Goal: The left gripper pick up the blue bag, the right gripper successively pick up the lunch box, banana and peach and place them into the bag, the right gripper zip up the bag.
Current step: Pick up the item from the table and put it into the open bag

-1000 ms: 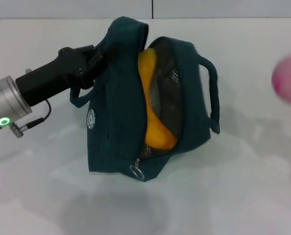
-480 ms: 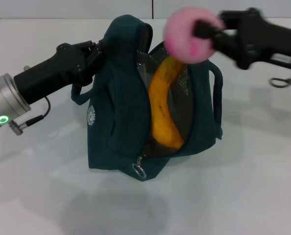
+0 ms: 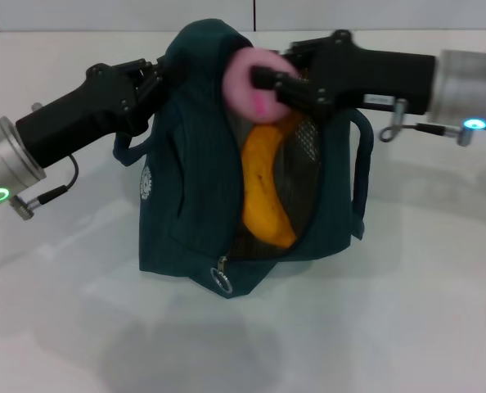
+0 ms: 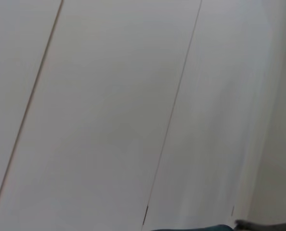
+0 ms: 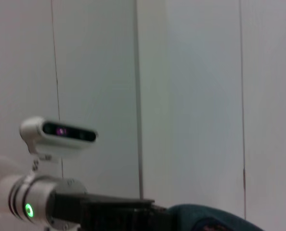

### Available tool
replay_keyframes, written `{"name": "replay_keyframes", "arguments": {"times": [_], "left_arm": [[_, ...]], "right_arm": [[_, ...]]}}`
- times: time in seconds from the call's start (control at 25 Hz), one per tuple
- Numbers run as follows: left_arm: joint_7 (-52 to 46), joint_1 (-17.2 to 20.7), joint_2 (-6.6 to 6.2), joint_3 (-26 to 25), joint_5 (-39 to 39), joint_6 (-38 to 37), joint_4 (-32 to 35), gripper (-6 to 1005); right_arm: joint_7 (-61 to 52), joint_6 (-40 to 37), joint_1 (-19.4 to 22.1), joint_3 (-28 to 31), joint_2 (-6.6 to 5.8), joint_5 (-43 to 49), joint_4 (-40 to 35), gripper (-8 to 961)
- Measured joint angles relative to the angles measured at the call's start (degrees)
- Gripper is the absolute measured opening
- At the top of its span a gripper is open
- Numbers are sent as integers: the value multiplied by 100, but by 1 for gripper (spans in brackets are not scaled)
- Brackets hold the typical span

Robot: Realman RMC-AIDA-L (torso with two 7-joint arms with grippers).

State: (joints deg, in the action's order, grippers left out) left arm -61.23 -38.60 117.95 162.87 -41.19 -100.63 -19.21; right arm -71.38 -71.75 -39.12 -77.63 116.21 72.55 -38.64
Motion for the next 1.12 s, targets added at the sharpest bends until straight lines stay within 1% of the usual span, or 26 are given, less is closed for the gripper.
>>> {"name": "replay_keyframes", "arguments": {"times": [0.2, 0.4, 0.56, 0.68, 0.88, 1.08, 1.12], "left_arm": [[61, -38, 24, 6, 40, 6, -10, 34], [78, -33, 26, 8, 45, 10, 9, 34], [61, 2, 27, 8, 50, 10, 12, 34], [57, 10, 27, 8, 52, 10, 14, 34], [48, 11, 27, 8, 58, 9, 14, 34], [63, -11, 37, 8, 59, 16, 22, 33], [64, -17, 44, 8, 59, 27, 23, 33]], "right_arm": [[30, 491, -154, -571, -2, -196, -112, 195], [30, 831, -208, -829, -2, -360, -203, 204], [34, 909, -129, -918, -3, -441, -288, 211], [26, 911, -4, -925, -12, -431, -419, 395], [30, 918, 210, -913, -24, -431, -537, 440], [55, 879, 486, -890, -8, -561, -836, 652], [58, 834, 559, -890, -11, -663, -902, 654]]}}
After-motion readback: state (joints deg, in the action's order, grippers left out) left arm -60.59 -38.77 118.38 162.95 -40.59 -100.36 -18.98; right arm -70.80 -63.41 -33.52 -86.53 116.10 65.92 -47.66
